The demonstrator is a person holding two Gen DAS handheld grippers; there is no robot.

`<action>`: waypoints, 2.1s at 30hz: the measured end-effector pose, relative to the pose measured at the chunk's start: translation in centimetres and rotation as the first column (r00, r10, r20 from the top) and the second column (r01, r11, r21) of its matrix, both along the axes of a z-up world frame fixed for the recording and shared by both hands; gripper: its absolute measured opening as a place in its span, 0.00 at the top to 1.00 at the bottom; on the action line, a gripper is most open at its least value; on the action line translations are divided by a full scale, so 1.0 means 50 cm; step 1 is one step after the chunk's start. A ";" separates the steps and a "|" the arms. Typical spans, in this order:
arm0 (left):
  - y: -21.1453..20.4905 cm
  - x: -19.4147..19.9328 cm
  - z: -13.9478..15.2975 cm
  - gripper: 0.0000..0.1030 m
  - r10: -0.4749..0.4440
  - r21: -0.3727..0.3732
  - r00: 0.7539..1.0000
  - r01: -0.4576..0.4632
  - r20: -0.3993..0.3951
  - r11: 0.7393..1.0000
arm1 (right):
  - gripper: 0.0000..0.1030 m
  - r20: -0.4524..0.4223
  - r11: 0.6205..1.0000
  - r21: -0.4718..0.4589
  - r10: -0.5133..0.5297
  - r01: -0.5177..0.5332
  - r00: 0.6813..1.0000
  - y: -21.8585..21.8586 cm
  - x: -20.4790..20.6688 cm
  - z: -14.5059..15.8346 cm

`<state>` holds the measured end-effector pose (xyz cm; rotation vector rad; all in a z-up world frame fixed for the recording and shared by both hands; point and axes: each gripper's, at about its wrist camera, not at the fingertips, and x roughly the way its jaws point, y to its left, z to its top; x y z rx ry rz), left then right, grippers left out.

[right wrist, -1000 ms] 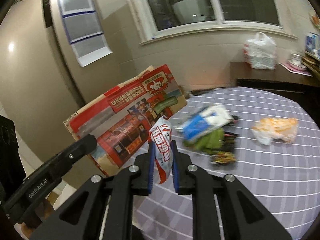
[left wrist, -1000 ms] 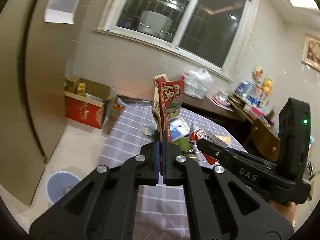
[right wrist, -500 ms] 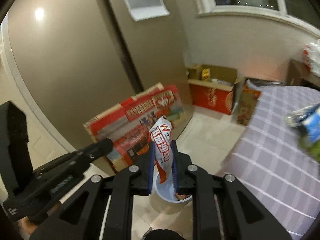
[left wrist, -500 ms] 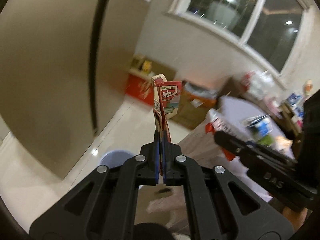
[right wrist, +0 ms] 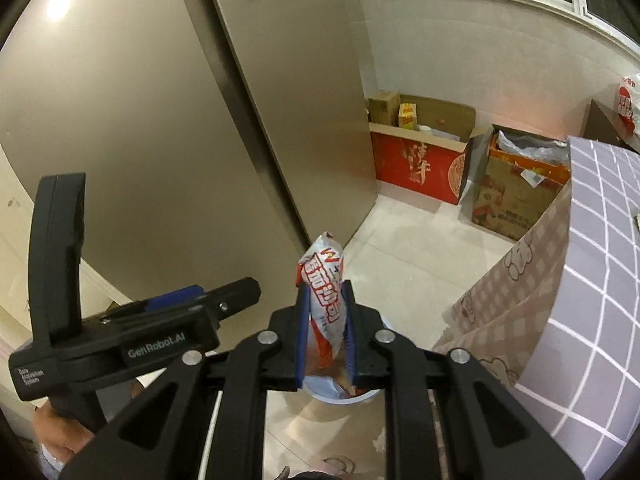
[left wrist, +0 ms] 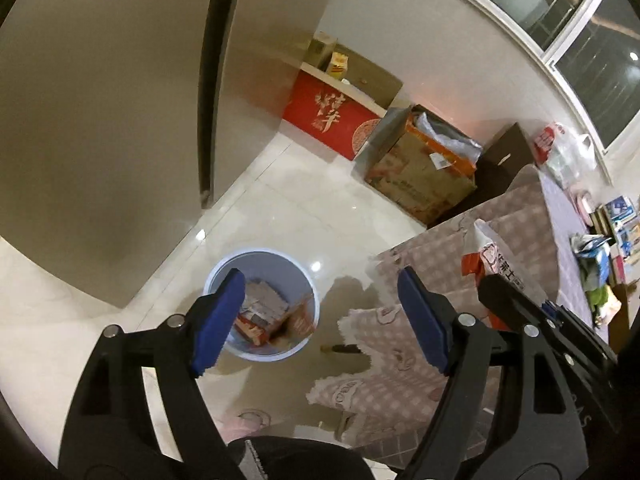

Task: Collect trash
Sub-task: 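Return to table, grasp bread bag with right while left grasps blue-white box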

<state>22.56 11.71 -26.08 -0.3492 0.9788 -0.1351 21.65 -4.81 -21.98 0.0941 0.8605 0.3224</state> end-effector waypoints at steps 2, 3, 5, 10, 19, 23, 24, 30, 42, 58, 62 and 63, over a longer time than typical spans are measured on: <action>0.004 -0.006 -0.003 0.25 0.002 0.005 1.000 -0.002 -0.002 1.000 | 0.85 -0.007 1.000 -0.005 0.003 -0.003 1.000 0.003 0.001 -0.009; 0.005 -0.009 -0.003 0.25 0.002 0.008 1.000 -0.002 -0.001 1.000 | 0.85 -0.012 1.000 -0.006 0.005 -0.005 1.000 0.005 0.003 -0.015; 0.006 -0.016 -0.002 0.25 0.008 0.023 1.000 -0.008 0.003 1.000 | 0.85 -0.016 1.000 -0.010 0.009 -0.009 1.000 0.007 0.005 -0.022; 0.014 -0.023 0.005 0.25 0.035 0.059 0.999 -0.036 0.013 0.998 | 0.85 -0.016 1.000 -0.013 0.019 -0.020 1.000 0.012 0.013 -0.025; 0.046 -0.027 0.019 0.25 0.073 0.092 0.997 -0.076 0.034 0.993 | 0.84 0.002 0.999 -0.009 0.042 -0.042 0.999 0.028 0.037 -0.035; 0.062 -0.034 0.033 0.25 0.124 0.127 0.991 -0.130 0.054 0.983 | 0.59 0.056 0.999 -0.031 0.040 -0.038 0.998 0.039 0.038 -0.028; 0.070 -0.036 0.037 0.25 0.140 0.132 0.988 -0.146 0.059 0.980 | 0.48 0.064 0.999 -0.039 0.028 -0.026 0.998 0.039 0.040 -0.027; 0.085 -0.042 0.042 0.25 0.158 0.121 0.986 -0.164 0.055 0.979 | 0.41 0.058 0.999 -0.014 0.031 -0.030 0.998 0.032 0.038 -0.023; -0.006 -0.081 0.090 0.25 0.071 0.130 0.993 -0.083 0.093 0.988 | 0.40 0.065 0.999 0.002 -0.045 0.045 0.997 -0.059 -0.014 0.032; -0.437 -0.115 0.220 0.19 -0.367 0.153 0.903 0.339 0.225 0.928 | 0.30 0.168 0.926 0.028 -0.375 0.376 0.912 -0.454 -0.190 0.177; -0.576 -0.109 0.237 0.19 -0.500 0.225 0.832 0.453 0.243 0.863 | 0.27 0.171 0.874 0.042 -0.484 0.485 0.858 -0.580 -0.224 0.186; -0.601 -0.107 0.237 0.19 -0.521 0.235 0.818 0.472 0.244 0.850 | 0.27 0.167 0.858 0.045 -0.512 0.512 0.843 -0.617 -0.232 0.184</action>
